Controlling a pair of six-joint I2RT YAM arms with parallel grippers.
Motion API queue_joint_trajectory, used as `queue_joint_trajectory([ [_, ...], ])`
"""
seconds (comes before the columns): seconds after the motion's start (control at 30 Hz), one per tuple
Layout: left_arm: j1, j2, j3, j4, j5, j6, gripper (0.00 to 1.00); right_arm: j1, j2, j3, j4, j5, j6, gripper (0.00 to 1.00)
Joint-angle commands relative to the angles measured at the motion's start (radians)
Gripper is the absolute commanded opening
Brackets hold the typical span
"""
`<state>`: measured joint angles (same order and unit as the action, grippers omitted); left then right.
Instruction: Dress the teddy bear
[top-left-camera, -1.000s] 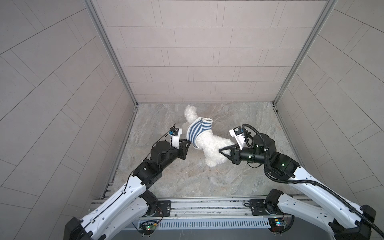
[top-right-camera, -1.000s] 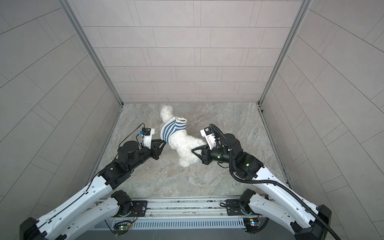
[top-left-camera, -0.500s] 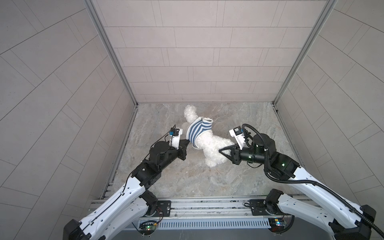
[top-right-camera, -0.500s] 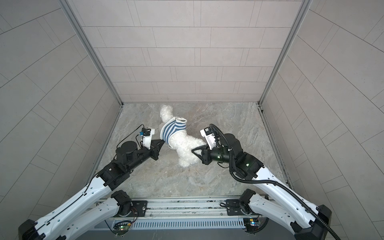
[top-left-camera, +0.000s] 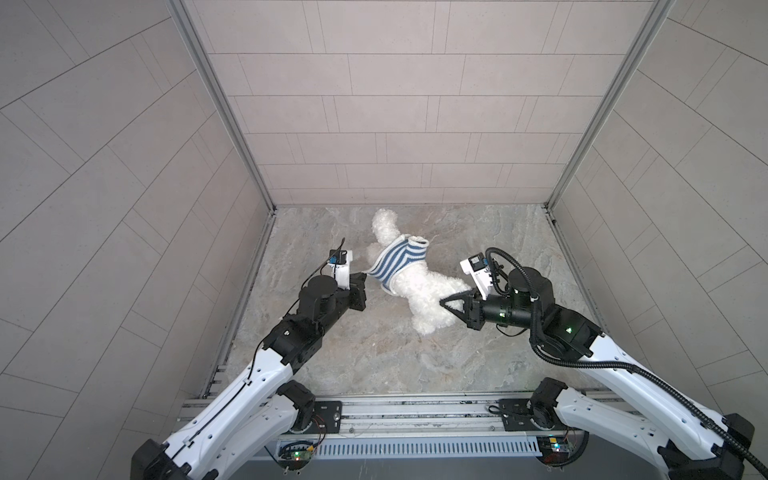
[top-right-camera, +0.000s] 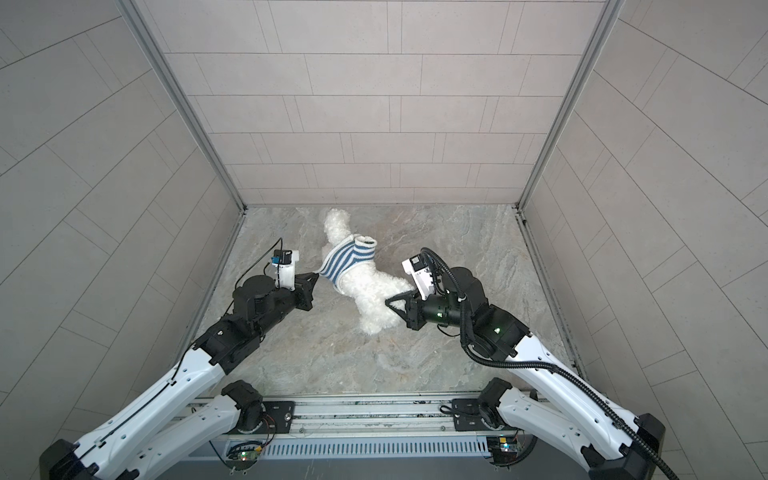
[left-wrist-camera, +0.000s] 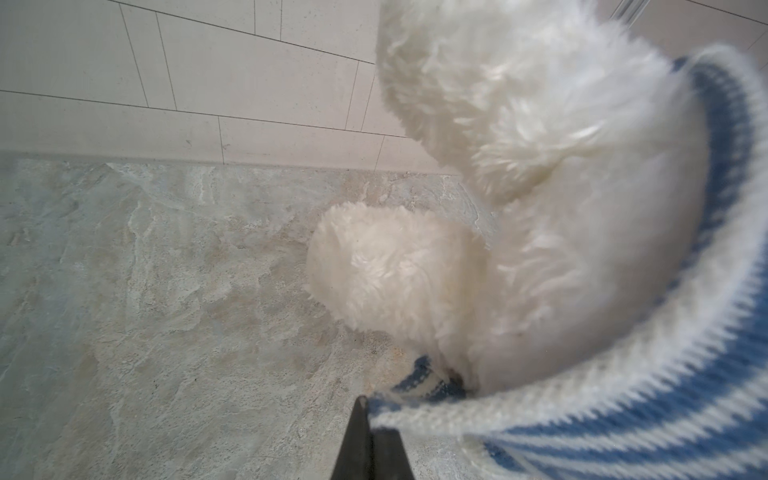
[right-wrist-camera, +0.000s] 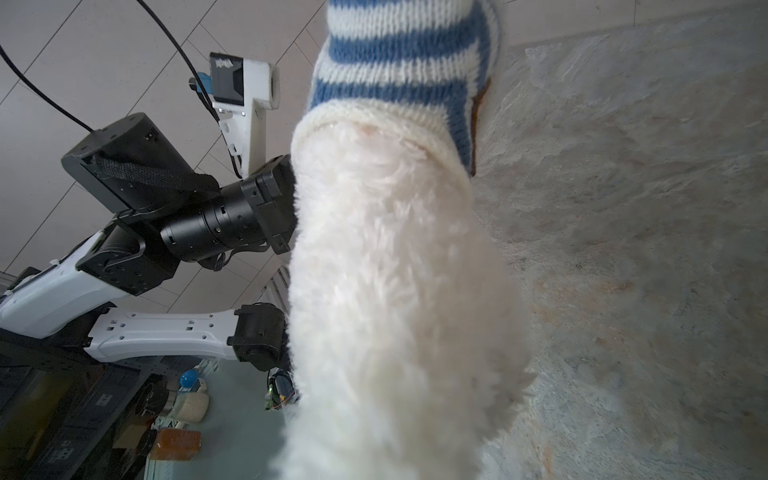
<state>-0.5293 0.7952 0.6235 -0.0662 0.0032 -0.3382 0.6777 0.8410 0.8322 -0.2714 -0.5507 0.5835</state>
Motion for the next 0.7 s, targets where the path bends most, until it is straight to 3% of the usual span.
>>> queue_joint_trajectory([
  [0.0, 0.055, 0.008, -0.008, 0.002, -0.122, -0.03, 0.0, -0.009, -0.037, 0.04, 0.02, -0.028, -0.016, 0.0],
  [0.43, 0.061, 0.127, 0.015, 0.091, -0.14, -0.036, 0.0, -0.016, -0.047, 0.032, 0.031, -0.05, -0.01, 0.0],
  [0.5, 0.057, 0.133, 0.014, 0.119, -0.098, -0.021, 0.0, -0.018, -0.041, 0.029, 0.045, -0.049, 0.0, 0.0],
  [0.63, -0.038, 0.108, 0.023, 0.149, -0.007, 0.046, 0.0, -0.019, -0.027, 0.022, 0.08, -0.022, 0.035, 0.0],
  [0.67, -0.062, 0.094, 0.031, 0.122, -0.014, 0.058, 0.05, -0.021, -0.025, 0.022, 0.085, -0.001, 0.047, 0.0],
])
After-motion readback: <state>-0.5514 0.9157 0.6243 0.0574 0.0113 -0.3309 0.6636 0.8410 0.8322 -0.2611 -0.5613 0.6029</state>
